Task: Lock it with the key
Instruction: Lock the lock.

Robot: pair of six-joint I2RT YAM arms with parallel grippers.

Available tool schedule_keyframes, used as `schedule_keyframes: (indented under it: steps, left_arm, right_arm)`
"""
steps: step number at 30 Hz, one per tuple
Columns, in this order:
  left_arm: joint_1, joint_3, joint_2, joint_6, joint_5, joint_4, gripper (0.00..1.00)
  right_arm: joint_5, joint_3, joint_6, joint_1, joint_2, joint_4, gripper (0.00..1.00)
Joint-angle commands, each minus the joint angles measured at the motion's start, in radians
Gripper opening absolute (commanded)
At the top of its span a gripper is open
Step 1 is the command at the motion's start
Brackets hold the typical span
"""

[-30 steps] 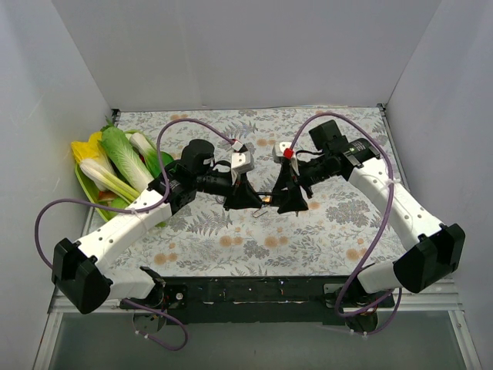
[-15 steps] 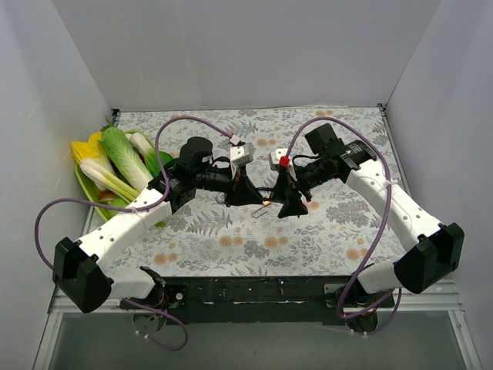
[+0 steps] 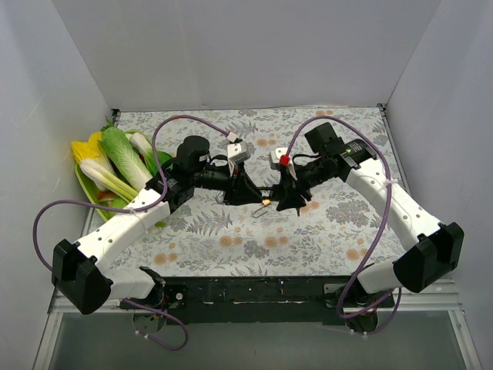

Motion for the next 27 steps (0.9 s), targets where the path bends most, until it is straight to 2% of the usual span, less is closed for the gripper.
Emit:
schedule_keyframes:
  steps: [1, 4, 14, 18, 20, 22, 23, 25, 27]
  left_arm:
    - [0.005, -0.017, -0.080, -0.044, 0.010, 0.096, 0.36]
    - [0.005, -0.062, -0.125, -0.066, -0.024, 0.154, 0.38]
    - [0.017, -0.151, -0.162, -0.219, -0.068, 0.301, 0.32]
    - [0.017, -0.152, -0.151, -0.238, -0.068, 0.361, 0.07]
    - [0.017, -0.148, -0.145, -0.236, -0.061, 0.377, 0.03]
    - [0.017, -0.145, -0.139, -0.214, -0.033, 0.375, 0.03]
    - [0.017, -0.145, -0.142, -0.207, -0.030, 0.372, 0.06]
    - [0.017, -0.143, -0.148, -0.187, -0.028, 0.361, 0.19]
    - [0.016, -0.143, -0.154, -0.183, -0.030, 0.349, 0.20]
  right_arm:
    - [-0.114, 0.074, 0.008, 0.000, 0.014, -0.034, 0.01]
    - [-0.149, 0.071, 0.017, 0.000, 0.020, -0.045, 0.01]
    - [-0.206, 0.065, 0.099, -0.001, -0.001, 0.012, 0.01]
    - [-0.238, 0.078, 0.099, -0.001, 0.009, -0.011, 0.01]
    - [-0.255, 0.085, 0.100, 0.000, 0.026, -0.034, 0.01]
    - [-0.269, 0.100, 0.097, 0.000, 0.042, -0.054, 0.01]
    - [-0.284, 0.106, 0.076, 0.002, 0.055, -0.086, 0.01]
    - [-0.292, 0.117, 0.068, 0.000, 0.065, -0.099, 0.01]
    - [-0.292, 0.120, 0.068, 0.000, 0.071, -0.100, 0.01]
